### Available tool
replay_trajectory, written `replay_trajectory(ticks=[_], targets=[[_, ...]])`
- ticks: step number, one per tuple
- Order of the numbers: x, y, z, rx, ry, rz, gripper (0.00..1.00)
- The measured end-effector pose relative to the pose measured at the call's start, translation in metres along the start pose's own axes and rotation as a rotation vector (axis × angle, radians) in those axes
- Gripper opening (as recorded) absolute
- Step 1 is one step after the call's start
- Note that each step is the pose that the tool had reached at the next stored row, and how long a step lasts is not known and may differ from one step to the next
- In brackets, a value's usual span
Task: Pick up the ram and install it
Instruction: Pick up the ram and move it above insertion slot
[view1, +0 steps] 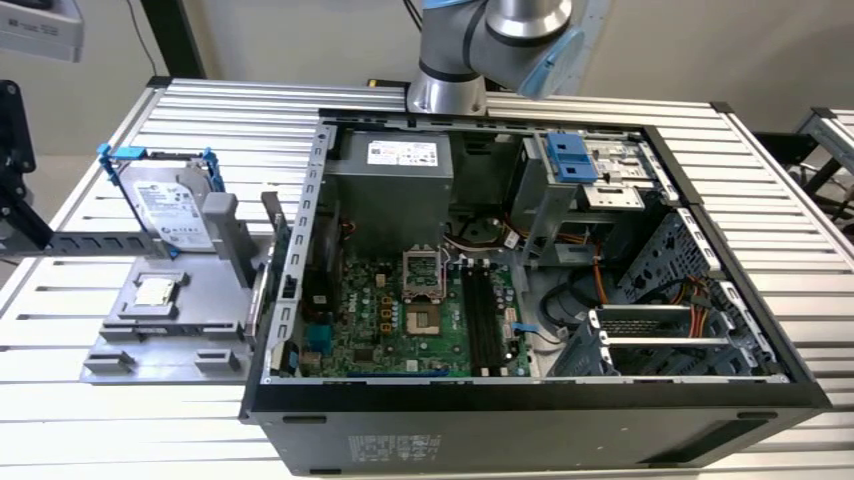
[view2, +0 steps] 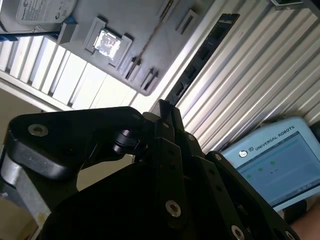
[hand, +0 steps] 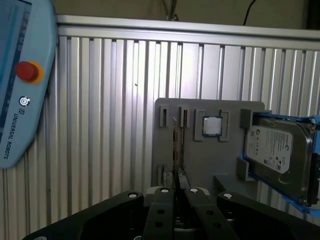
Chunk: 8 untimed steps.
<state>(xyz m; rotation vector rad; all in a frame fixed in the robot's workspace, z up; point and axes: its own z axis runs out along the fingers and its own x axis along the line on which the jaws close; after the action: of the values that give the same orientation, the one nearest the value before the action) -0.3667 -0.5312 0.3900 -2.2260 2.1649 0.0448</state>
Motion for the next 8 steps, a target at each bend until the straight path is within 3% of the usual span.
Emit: replay_trajectory(ticks=[8], targets=[[-0.0002, -0.0001, -0.0047, 0.0001, 0.0005, 0.0, 0.0]])
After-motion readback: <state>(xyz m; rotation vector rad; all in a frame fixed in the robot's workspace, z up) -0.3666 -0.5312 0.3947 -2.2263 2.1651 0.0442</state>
